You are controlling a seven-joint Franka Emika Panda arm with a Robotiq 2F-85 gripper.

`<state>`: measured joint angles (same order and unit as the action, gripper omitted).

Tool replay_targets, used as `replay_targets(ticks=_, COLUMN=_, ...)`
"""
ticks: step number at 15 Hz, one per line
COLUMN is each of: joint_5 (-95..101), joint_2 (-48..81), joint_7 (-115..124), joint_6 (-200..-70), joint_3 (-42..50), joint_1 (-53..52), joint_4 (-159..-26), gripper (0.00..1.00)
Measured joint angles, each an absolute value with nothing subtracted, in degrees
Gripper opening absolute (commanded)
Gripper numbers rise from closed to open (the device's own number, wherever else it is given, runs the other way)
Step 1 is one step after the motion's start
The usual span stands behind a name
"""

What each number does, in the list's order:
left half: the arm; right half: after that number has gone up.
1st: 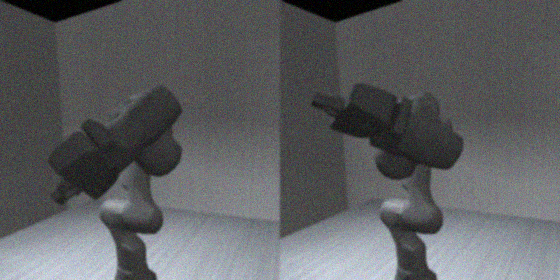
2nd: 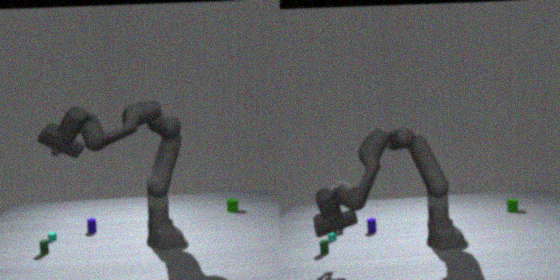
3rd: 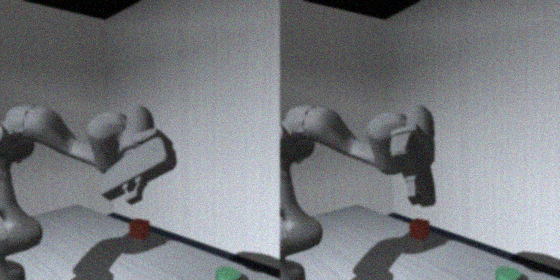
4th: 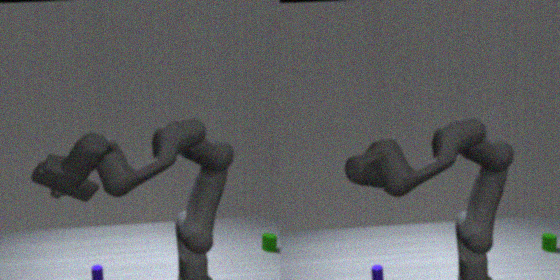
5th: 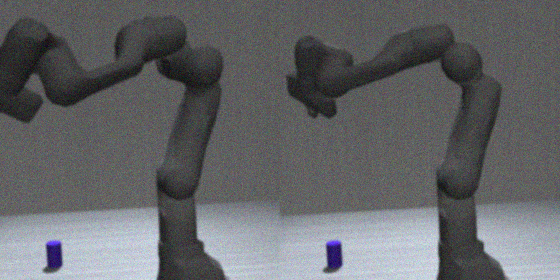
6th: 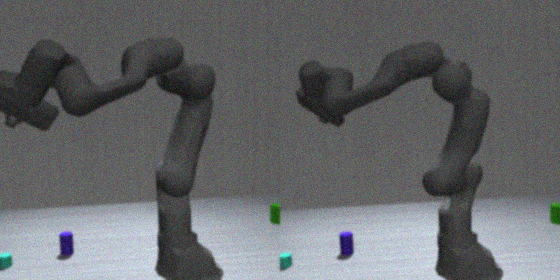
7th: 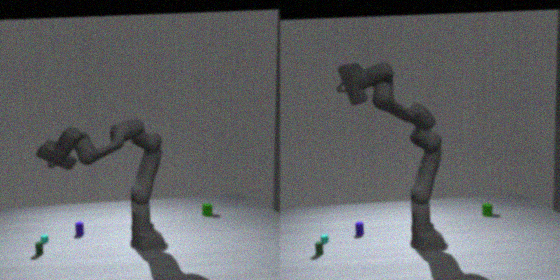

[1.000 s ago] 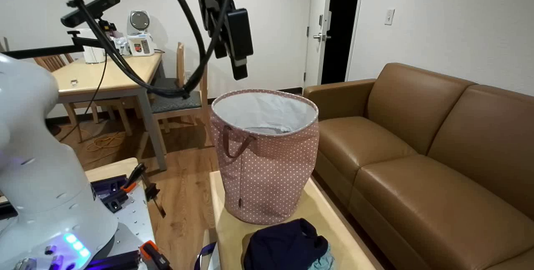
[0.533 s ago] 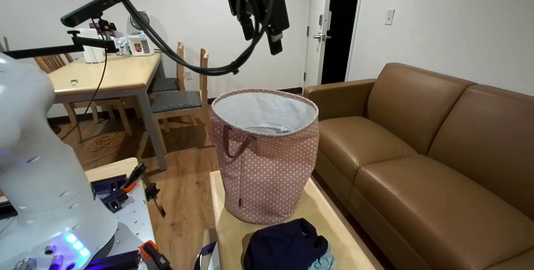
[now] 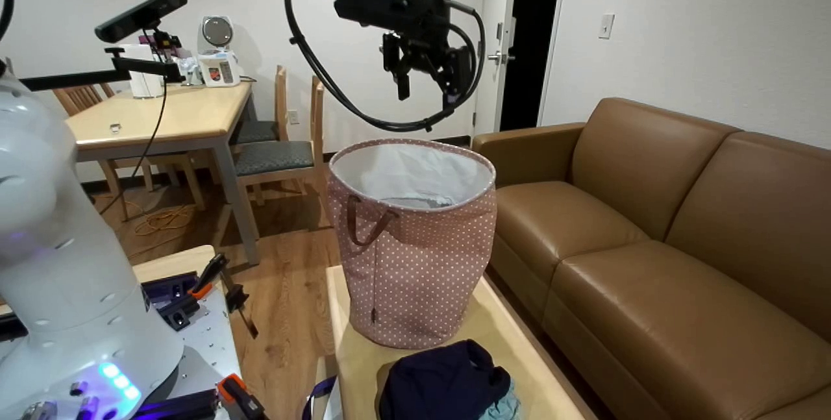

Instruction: Remove the shirt from the laundry bag

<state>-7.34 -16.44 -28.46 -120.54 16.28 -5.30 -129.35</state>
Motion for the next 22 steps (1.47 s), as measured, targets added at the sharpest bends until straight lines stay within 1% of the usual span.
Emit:
replay_targets(ticks=3, joint_5=-7.34, joint_2=-12.41, joint_7=-31.08, joint_6=-121.28, joint_3=15.53, joint_1=-4.83, joint_4=-126.86, gripper=1.0)
replay_targets(ticks=7, joint_5=-6.79, joint_2=-11.93, joint_7=-31.56, joint_6=-121.22, joint_3=14.14, joint_1=-3.34, joint_4=-126.23, gripper=1.0)
replay_targets(ticks=11, joint_5=-4.49, joint_2=-9.69, joint_7=-30.99, joint_6=-121.04, joint_3=7.82, joint_1=-4.1, joint_4=-125.25, gripper=1.0)
replay_targets(ticks=14, joint_5=-0.5, joint_2=-3.7, joint_7=-29.77, joint_6=-121.46, joint_3=1.96, joint_1=-5.94, joint_4=-122.75, gripper=1.0)
replay_targets(ticks=16, joint_5=2.36, joint_2=0.86, joint_7=-29.58, joint_6=-124.66, joint_3=-0.64, joint_1=-6.6, joint_4=-121.38, gripper=1.0)
replay_targets(ticks=19, joint_5=5.02, joint_2=7.4, joint_7=-29.96, joint_6=-129.5, joint_3=-2.77, joint_1=-6.89, joint_4=-119.48, gripper=1.0)
replay_targets(ticks=22, joint_5=7.27, joint_2=11.1, joint_7=-29.87, joint_6=-129.98, joint_3=-2.95, joint_1=-6.73, joint_4=-117.45, gripper=1.0)
